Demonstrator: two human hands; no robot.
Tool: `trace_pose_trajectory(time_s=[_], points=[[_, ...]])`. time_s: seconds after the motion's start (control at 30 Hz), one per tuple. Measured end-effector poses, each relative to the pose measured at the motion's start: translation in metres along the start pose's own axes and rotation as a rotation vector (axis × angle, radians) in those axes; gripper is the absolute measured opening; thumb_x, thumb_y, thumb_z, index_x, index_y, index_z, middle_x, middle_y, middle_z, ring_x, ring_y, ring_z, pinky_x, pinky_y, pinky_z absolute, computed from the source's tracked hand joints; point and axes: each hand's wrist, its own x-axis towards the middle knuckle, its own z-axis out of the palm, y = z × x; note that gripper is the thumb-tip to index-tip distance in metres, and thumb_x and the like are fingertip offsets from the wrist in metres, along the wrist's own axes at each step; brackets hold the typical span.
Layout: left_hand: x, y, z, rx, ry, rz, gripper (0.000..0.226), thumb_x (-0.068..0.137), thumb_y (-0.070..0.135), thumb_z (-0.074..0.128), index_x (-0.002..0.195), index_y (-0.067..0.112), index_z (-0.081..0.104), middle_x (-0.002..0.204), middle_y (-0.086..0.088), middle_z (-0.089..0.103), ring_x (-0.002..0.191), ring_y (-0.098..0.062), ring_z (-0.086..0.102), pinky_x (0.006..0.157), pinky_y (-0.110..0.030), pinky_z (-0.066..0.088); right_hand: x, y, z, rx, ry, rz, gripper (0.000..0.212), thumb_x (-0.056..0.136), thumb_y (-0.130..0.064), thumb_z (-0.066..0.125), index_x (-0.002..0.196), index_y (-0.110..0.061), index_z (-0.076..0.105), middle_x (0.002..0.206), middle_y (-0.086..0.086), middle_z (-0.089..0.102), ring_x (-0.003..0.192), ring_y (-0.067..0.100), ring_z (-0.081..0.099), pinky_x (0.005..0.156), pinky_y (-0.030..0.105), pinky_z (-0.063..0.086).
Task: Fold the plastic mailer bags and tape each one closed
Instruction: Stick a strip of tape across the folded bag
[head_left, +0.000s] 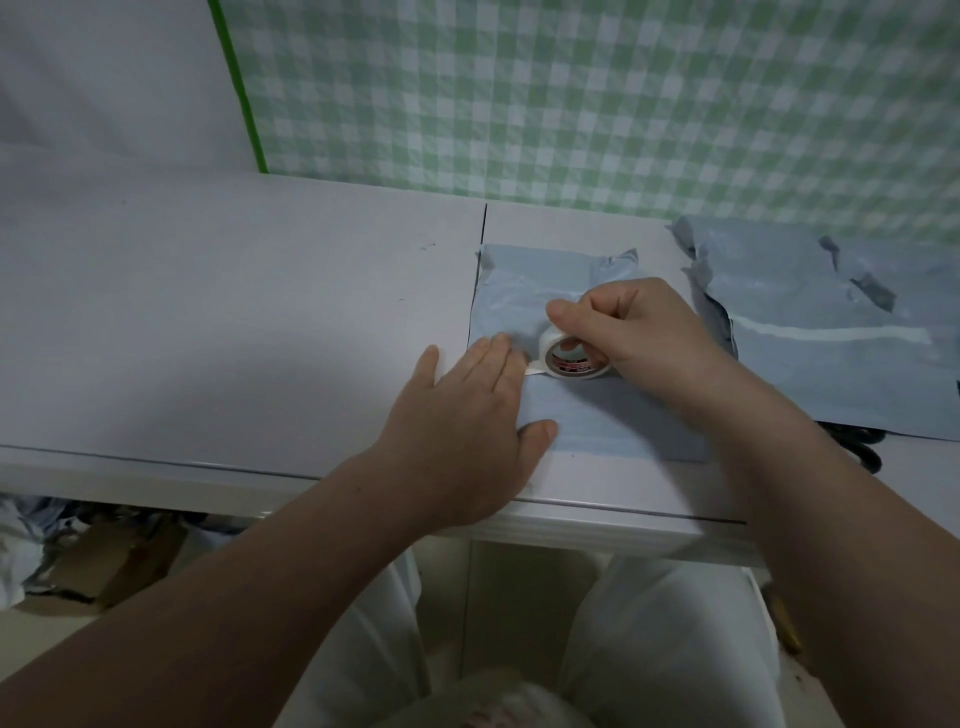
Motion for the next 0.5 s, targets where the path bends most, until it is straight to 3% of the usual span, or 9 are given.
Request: trace_pose_trajectory(time_s=[0.13, 0.3, 0.5], points=[[-0.001, 0.0, -0.001, 0.009, 0.0, 0.006, 0.069, 0.096, 0.052, 0.012, 0.151, 0.013, 0.0, 0.16, -0.006, -0.002, 0.147, -0.018, 0.0, 0.118, -0.047, 0.005, -0.001, -0.001, -0.012, -0.174, -0.005, 0.006, 0.05, 0.086, -0.037, 0.065, 0.056, 0.001, 0.049, 0.05, -0.001, 0.04, 0.047, 0.005, 0.035, 0.047, 0.019, 0.029], [-0.001, -0.001, 0.0, 0.002, 0.001, 0.008, 0.069, 0.096, 0.053, 0.013, 0.15, 0.012, 0.001, 0.16, -0.006, -0.002, 0.147, -0.019, 0.0, 0.118, -0.048, 0.004, -0.001, -0.006, -0.012, -0.354, 0.007, -0.001, 0.051, 0.087, -0.033, 0.064, 0.047, -0.015, 0.039, 0.037, -0.011, 0.038, 0.041, 0.003, 0.039, 0.044, 0.012, 0.029], [0.001, -0.001, 0.001, -0.025, 0.005, 0.005, 0.074, 0.093, 0.059, 0.011, 0.151, 0.012, 0.003, 0.16, -0.007, 0.0, 0.147, -0.018, 0.002, 0.118, -0.049, 0.005, 0.001, -0.004, -0.003, -0.472, 0.028, -0.045, 0.042, 0.086, -0.035, 0.062, 0.054, -0.011, 0.05, 0.051, -0.001, 0.041, 0.05, 0.011, 0.038, 0.049, 0.025, 0.027]])
